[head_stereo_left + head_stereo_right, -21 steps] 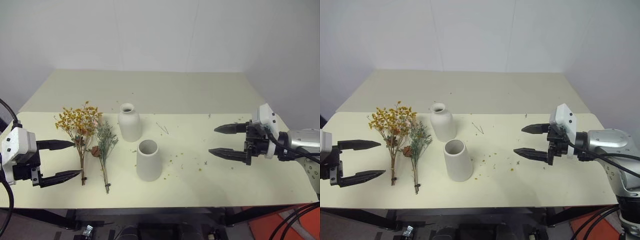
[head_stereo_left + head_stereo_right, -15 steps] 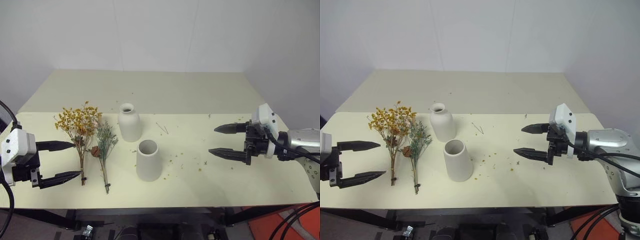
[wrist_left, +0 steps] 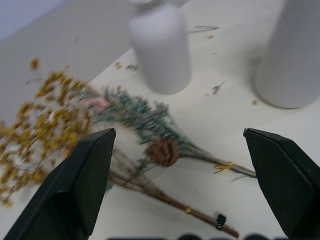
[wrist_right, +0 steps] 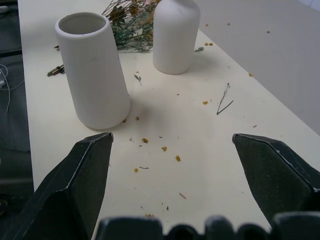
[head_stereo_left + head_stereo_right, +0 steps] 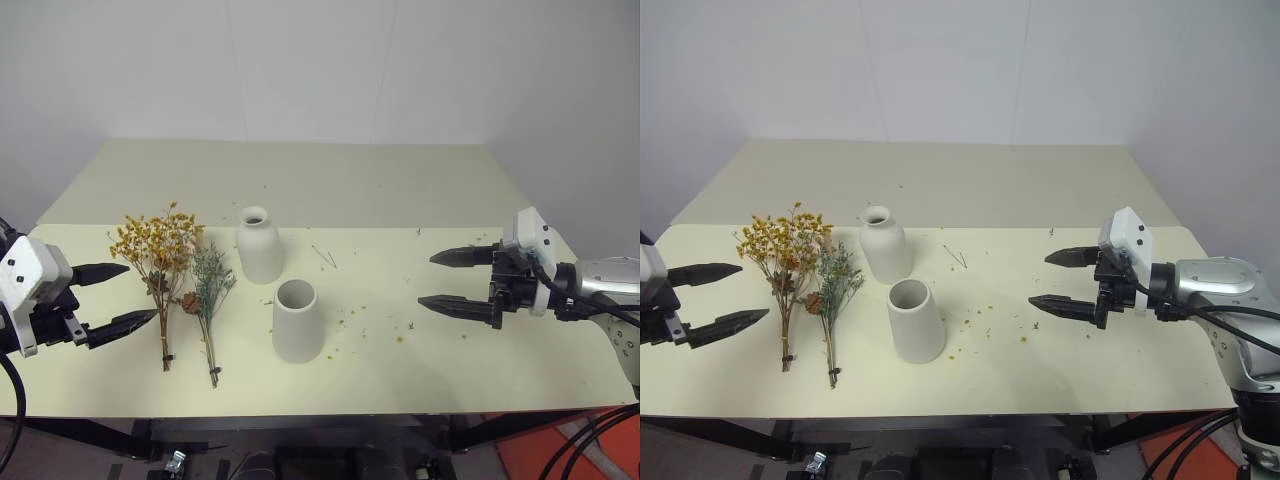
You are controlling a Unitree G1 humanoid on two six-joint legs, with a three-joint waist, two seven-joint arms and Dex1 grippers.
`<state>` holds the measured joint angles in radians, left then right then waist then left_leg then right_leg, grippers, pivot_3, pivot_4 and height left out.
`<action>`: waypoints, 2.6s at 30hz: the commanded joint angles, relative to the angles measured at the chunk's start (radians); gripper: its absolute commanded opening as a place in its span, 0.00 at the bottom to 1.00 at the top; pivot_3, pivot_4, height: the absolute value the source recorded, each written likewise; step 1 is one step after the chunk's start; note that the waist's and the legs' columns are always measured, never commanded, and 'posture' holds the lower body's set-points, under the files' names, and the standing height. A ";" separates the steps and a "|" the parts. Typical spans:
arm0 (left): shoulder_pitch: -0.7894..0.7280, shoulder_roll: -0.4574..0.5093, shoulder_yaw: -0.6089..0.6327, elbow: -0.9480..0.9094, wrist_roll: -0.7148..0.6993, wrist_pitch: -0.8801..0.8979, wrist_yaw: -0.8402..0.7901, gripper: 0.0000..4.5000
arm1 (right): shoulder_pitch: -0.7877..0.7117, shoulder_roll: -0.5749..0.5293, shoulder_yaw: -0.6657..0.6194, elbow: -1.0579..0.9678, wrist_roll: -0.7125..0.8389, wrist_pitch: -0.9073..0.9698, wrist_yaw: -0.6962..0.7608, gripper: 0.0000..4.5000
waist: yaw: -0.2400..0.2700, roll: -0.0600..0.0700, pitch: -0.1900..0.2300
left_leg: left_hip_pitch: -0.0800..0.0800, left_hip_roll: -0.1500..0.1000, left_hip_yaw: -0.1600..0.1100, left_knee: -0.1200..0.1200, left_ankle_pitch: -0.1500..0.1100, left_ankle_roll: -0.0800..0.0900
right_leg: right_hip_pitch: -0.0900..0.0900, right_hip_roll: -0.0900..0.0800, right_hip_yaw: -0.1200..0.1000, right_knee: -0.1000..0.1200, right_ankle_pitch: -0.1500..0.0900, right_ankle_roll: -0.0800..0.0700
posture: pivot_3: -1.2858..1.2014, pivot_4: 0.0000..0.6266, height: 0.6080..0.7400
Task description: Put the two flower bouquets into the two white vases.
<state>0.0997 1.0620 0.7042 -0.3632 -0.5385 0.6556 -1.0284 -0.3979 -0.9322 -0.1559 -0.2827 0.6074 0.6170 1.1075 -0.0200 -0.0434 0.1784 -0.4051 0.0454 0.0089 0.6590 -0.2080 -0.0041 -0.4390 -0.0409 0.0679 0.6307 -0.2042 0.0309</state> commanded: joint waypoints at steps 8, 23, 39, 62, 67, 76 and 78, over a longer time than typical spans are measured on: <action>-0.476 0.301 -0.339 -0.043 -0.179 0.891 0.281 0.99 | -0.058 0.015 0.038 0.008 -0.015 0.006 -0.028 1.00 | 0.001 0.000 0.001 | 0.000 -0.001 -0.001 0.000 0.000 0.000 | 0.000 0.001 0.000 0.001 0.001 0.002 | 0.52 0.24 1.00; -0.894 0.186 -0.880 0.367 -0.327 0.959 0.634 0.99 | -0.006 -0.004 -0.012 -0.057 0.020 0.061 -0.083 1.00 | -0.005 0.000 0.001 | -0.002 -0.002 -0.003 0.000 0.000 0.000 | -0.001 0.002 0.000 0.001 0.001 0.002 | 0.52 0.24 1.00; -0.962 -0.003 -0.922 0.643 -0.325 0.959 0.872 0.99 | 0.031 -0.016 -0.056 -0.106 0.046 0.101 -0.113 1.00 | 0.004 -0.001 0.000 | -0.001 -0.002 -0.003 0.000 0.000 0.000 | 0.000 0.002 0.000 0.002 0.001 0.001 | 0.52 0.24 1.00; -0.990 -0.042 -0.853 0.712 -0.259 0.959 0.926 0.00 | -0.106 0.032 0.082 -0.019 -0.017 0.016 -0.049 1.00 | 0.002 -0.001 0.000 | -0.002 -0.003 -0.004 0.000 0.000 0.000 | 0.000 0.001 0.000 0.002 0.002 0.001 | 0.52 0.24 1.00; -0.989 0.042 -0.822 0.669 -0.292 0.959 0.947 0.00 | -0.142 0.053 0.113 0.019 -0.039 -0.012 -0.029 1.00 | 0.000 -0.001 0.000 | -0.002 -0.003 -0.004 0.000 0.000 0.000 | -0.001 0.001 0.000 0.002 0.002 0.000 | 0.52 0.24 1.00; -1.107 0.064 -0.689 0.536 -0.237 0.959 0.999 0.00 | -0.273 0.126 0.184 0.136 -0.093 -0.088 0.024 1.00 | 0.006 -0.001 0.000 | -0.002 -0.003 -0.004 0.001 0.000 0.000 | 0.000 0.001 0.000 0.002 0.002 0.001 | 0.52 0.24 1.00; -1.087 0.038 -0.649 0.425 -0.220 0.875 0.963 0.00 | -0.318 0.158 0.210 0.181 -0.117 -0.106 0.028 1.00 | 0.006 -0.001 0.001 | -0.002 -0.003 -0.004 0.001 0.000 0.000 | 0.000 0.001 0.000 0.002 0.002 0.001 | 0.52 0.24 1.00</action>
<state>-0.9787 1.1021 0.0070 0.1504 -0.7802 1.5851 -0.0453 -0.6902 -0.7786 0.0550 -0.1191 0.5050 0.5447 1.1265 -0.0143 -0.0445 0.1789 -0.4076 0.0420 0.0049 0.6597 -0.2079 -0.0043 -0.4392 -0.0402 0.0678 0.6323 -0.2013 0.0299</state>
